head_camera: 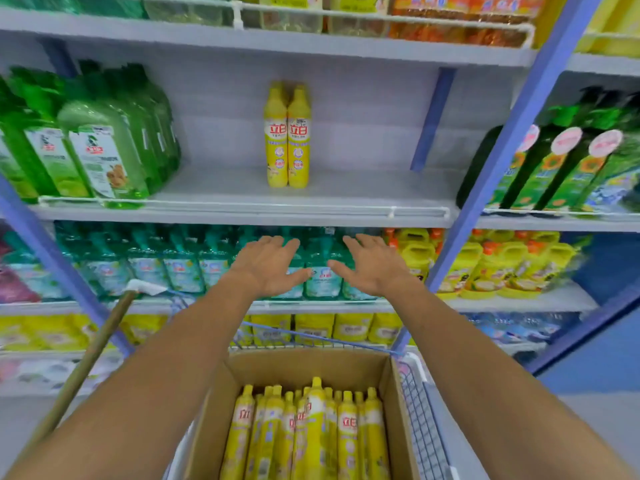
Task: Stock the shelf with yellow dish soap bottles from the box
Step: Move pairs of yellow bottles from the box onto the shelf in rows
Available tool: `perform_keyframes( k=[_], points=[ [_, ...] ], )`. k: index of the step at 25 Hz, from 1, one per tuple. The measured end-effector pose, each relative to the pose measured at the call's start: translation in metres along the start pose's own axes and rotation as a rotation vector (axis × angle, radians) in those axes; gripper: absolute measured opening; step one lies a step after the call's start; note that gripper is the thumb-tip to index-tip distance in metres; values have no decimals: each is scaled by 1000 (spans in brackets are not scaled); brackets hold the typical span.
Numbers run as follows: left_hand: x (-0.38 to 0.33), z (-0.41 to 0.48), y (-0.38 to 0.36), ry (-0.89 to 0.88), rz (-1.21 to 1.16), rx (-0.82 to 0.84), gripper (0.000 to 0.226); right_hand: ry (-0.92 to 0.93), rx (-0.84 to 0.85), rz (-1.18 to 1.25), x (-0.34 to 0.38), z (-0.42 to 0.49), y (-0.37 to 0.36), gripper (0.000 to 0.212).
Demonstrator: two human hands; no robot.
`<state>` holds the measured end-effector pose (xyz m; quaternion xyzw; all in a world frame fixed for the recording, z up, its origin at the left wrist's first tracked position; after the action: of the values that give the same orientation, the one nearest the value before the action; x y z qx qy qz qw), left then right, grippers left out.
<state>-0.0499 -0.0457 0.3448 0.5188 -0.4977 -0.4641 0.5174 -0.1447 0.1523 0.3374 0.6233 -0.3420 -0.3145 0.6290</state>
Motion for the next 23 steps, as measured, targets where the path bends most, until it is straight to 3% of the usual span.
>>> perform_keyframes(
  k=[6, 17, 23],
  points=[
    [-19, -32, -103, 0, -50, 210, 83, -54, 116, 19, -8, -41, -86, 81],
    [-1, -94, -353, 162, -267, 645, 79, -179, 561, 121, 34, -93, -319, 81],
    [-13, -95, -430, 313, -423, 676, 77, -210, 684, 158, 47, -94, -406, 87]
  ],
)
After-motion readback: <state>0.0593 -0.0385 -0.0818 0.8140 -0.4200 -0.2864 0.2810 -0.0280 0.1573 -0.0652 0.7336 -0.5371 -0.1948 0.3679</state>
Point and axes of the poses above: each hand's wrist, its own z-axis towards the middle knuckle, its own y-axis out of the back of the hand, x = y × z, the point moved 2 cm from there along z, towards the middle knuckle
